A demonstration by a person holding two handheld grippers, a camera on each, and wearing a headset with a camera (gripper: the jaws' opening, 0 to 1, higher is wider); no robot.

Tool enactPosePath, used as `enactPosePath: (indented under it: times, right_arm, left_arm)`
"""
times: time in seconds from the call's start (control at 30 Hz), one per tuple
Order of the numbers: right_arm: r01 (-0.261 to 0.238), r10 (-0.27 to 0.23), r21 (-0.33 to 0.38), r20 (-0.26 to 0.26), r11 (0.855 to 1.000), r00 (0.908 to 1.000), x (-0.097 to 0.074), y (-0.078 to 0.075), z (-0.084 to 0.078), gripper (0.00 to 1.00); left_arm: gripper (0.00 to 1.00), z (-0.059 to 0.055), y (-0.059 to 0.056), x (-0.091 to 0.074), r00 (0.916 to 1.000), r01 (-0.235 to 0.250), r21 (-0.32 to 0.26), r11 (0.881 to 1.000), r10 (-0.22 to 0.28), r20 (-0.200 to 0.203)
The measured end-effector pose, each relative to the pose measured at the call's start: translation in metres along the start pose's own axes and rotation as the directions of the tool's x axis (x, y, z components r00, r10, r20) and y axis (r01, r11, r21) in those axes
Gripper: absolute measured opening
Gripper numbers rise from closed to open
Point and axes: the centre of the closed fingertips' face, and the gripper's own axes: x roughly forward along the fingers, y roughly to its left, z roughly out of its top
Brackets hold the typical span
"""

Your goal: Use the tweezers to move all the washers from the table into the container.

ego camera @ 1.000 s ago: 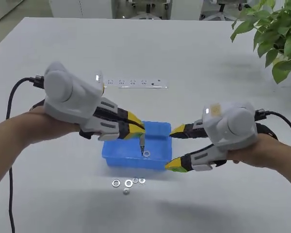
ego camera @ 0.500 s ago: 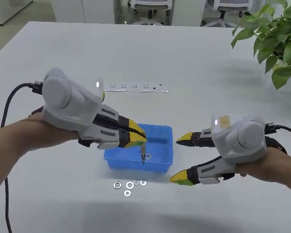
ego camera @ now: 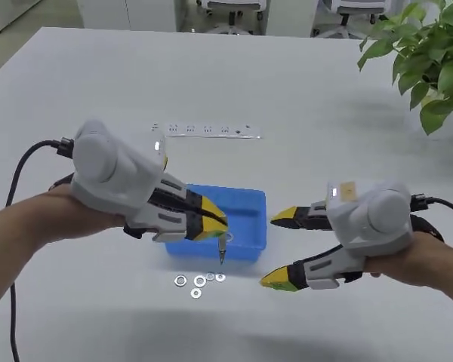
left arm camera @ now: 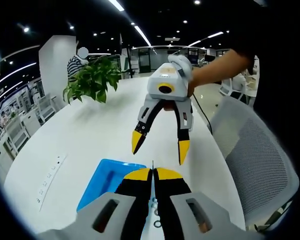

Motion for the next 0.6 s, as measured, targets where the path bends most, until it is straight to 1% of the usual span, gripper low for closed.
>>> enactPosePath:
  times: [0.13,0.23,0.6]
  right_arm:
    - [-0.002,0.002,0.002,0.0,1.0,1.0,0.0,0.003,0.0,0.6]
    - [-0.005,0.005,0.002,-0.006,1.0,1.0,0.001,0.005,-0.002,0.6]
    - [-0.018,0.018,0.008,-0.011,1.0,0.9998,0.004,0.012,-0.006,0.59]
  left_arm:
    - [0.06,-0.005,-0.002,0.003,0.9999,0.008,0.004,1.0,-0.008,-0.012]
    - [0.06,-0.007,-0.003,0.005,0.9999,0.012,-0.002,1.0,-0.012,-0.01]
    - [0.06,-0.02,-0.007,0.012,0.9993,0.027,-0.019,0.999,-0.027,-0.024]
